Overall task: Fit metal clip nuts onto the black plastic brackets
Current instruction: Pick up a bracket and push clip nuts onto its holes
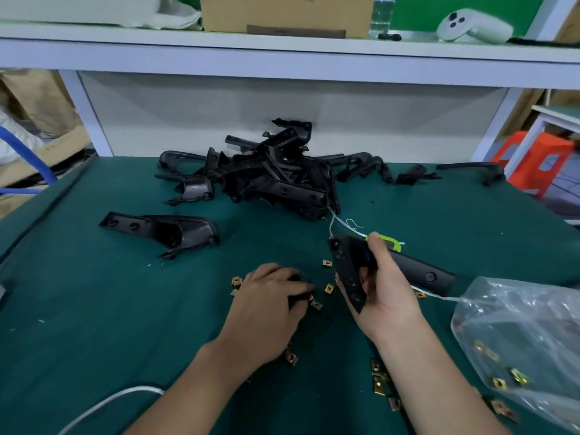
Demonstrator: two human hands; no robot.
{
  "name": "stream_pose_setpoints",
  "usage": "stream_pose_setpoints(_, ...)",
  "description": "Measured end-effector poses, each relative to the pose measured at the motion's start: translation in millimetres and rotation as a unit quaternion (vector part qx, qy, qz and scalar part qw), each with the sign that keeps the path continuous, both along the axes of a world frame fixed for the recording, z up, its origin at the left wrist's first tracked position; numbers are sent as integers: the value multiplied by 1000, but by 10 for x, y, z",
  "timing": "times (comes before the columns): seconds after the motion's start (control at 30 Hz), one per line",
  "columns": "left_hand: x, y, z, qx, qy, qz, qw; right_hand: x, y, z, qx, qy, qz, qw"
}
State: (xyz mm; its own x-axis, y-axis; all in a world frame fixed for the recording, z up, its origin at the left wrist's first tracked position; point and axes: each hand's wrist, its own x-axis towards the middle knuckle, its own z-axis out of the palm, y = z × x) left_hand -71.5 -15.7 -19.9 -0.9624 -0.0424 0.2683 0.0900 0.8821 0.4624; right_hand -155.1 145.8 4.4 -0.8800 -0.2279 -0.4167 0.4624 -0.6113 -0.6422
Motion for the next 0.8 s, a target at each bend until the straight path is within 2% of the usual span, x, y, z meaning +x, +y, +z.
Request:
stream_pose_setpoints(0.1, -11, -38, -29, 16, 30, -3, 999, -10, -10, -1, 6, -5, 0, 1000)
stream_pose_setpoints(0.33, -18, -43, -58, 25, 58, 29, 998, -13, 16, -10, -51, -14, -1, 999)
stream_pose_setpoints(0.53, -24, 1, -72, -28, 26, -37, 999, 17, -5, 14, -45, -19, 3, 999)
stream_pose_setpoints(0.67, -27, 0, -65, 9, 33, -26, 999, 30, 5, 16, -28, -19, 33, 999)
stream_pose_setpoints(0.8, -6, 1, -33, 59, 43, 17, 997, 42, -12, 24, -67, -14, 49, 996)
